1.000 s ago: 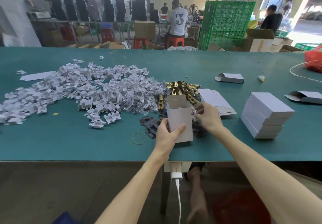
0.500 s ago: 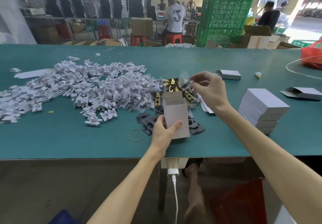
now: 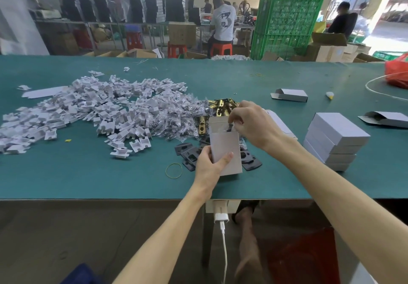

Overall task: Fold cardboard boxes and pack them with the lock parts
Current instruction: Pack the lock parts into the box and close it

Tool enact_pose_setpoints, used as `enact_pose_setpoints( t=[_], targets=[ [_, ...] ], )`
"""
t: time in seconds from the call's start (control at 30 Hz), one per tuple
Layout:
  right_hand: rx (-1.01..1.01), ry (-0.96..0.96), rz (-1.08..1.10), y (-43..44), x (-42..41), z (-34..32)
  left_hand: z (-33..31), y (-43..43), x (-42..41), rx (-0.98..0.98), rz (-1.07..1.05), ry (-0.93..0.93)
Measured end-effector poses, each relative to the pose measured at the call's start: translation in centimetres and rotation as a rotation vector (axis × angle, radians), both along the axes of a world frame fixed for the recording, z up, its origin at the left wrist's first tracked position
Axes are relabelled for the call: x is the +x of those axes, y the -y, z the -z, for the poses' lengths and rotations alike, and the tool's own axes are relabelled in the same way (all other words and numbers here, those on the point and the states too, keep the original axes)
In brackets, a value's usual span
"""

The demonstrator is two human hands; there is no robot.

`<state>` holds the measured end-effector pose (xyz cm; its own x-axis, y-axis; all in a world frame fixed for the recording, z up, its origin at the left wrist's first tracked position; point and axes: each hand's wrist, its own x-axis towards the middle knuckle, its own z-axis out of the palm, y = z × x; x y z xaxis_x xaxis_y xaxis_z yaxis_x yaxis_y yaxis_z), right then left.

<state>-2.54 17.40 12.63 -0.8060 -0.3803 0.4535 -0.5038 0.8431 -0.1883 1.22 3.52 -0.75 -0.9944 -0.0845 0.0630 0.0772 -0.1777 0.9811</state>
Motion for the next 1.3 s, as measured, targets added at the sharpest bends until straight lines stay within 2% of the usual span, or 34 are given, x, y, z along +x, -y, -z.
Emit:
enact_pose_setpoints(
  t=[0.33,0.53,0.63,0.73,0.9,0.97,1.07,1.13,1.23,1.3],
  targets=[
    [0.198,0.026,-0.033,1.4,-1.0,0.1,0.1,0.0,0.1,0.0,0.006,0.002],
    [0.157,-0.048,-0.078,1.5,-0.8,1.2,0.1,0.0,0.0,-0.002,0.008,0.004],
    [0.157,0.017,-0.136,2.1,-0.4,1.6,0.0,0.0,0.0,-0.007,0.014,0.007],
    [0.202,0.074,-0.089,2.2,-0.4,2.0,-0.1,0.0,0.1,-0.004,0.016,0.008],
    [0.168,0.081,-0.11,1.8,-0.1,1.8,-0.2,0.0,0.2,0.011,0.018,0.008],
    [0.084,0.023,-0.134,1.2,0.2,2.1,-0.2,0.0,0.3,0.02,0.023,0.008],
    [-0.156,-0.051,-0.096,0.0,0.8,3.6,-0.5,0.0,0.5,0.029,0.026,-0.008],
    [-0.368,0.08,-0.008,-0.5,1.3,4.9,-0.6,0.1,0.6,0.043,0.025,-0.033],
    [-0.705,0.393,0.058,-0.6,2.0,7.1,-0.8,0.1,0.6,0.045,0.051,-0.074],
    [-0.838,0.457,0.035,-0.6,2.6,8.4,-0.7,0.0,0.6,0.022,0.07,-0.091]
  ],
)
